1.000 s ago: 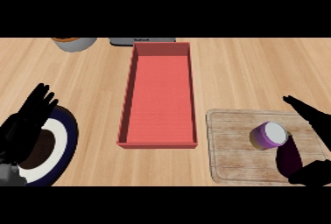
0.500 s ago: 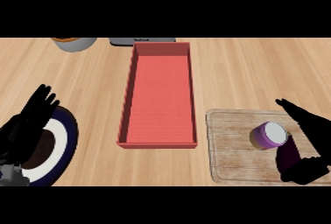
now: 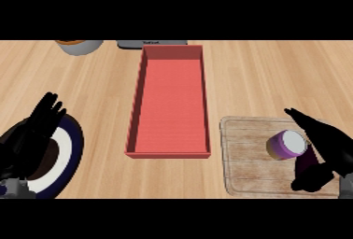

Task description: Pick the can from the cutting board and place it in the cardboard box

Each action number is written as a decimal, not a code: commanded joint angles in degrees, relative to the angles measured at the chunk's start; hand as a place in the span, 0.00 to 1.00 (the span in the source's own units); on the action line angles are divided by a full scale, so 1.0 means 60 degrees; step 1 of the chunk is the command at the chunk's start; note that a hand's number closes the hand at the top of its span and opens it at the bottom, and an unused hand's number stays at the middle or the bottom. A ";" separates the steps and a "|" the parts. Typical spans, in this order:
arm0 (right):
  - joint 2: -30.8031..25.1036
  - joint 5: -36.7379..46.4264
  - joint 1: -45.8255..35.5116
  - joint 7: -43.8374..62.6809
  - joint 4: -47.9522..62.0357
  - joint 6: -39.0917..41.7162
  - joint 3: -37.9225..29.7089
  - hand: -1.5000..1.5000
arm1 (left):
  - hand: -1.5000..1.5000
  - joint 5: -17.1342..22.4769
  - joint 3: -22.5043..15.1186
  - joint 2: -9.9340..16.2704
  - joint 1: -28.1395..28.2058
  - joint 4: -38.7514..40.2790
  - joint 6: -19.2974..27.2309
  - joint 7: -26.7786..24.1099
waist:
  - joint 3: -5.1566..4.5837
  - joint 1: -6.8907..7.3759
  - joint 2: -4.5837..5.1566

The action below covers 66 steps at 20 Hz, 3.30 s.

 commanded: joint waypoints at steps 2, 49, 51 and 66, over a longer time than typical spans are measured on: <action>0.0028 0.0486 0.0035 -0.0717 0.0758 -0.0017 -0.0161 0.00 | 0.50 0.0084 0.0422 0.0169 -0.0621 0.0411 -0.0143 0.0284 | 0.0000 -0.0021 0.0006; 0.3956 0.5018 -0.8688 0.7153 0.6339 -0.4010 0.2276 1.00 | 0.50 -0.0508 -0.0913 -0.0769 -0.1892 0.0385 -0.0878 0.0688 | -0.0083 0.2364 0.0317; 0.3957 0.5321 -0.9372 0.7423 0.6787 -0.4120 0.2268 1.00 | 0.50 -0.0536 -0.0843 -0.0778 -0.1809 0.0545 -0.0861 0.0544 | -0.0098 0.2296 0.0324; 0.3957 0.7343 -1.2714 0.8815 0.9351 -0.4223 0.1136 1.00 | 0.50 -0.0761 -0.0686 -0.0803 -0.2004 0.0968 -0.0518 0.0578 | -0.0094 0.1614 0.0204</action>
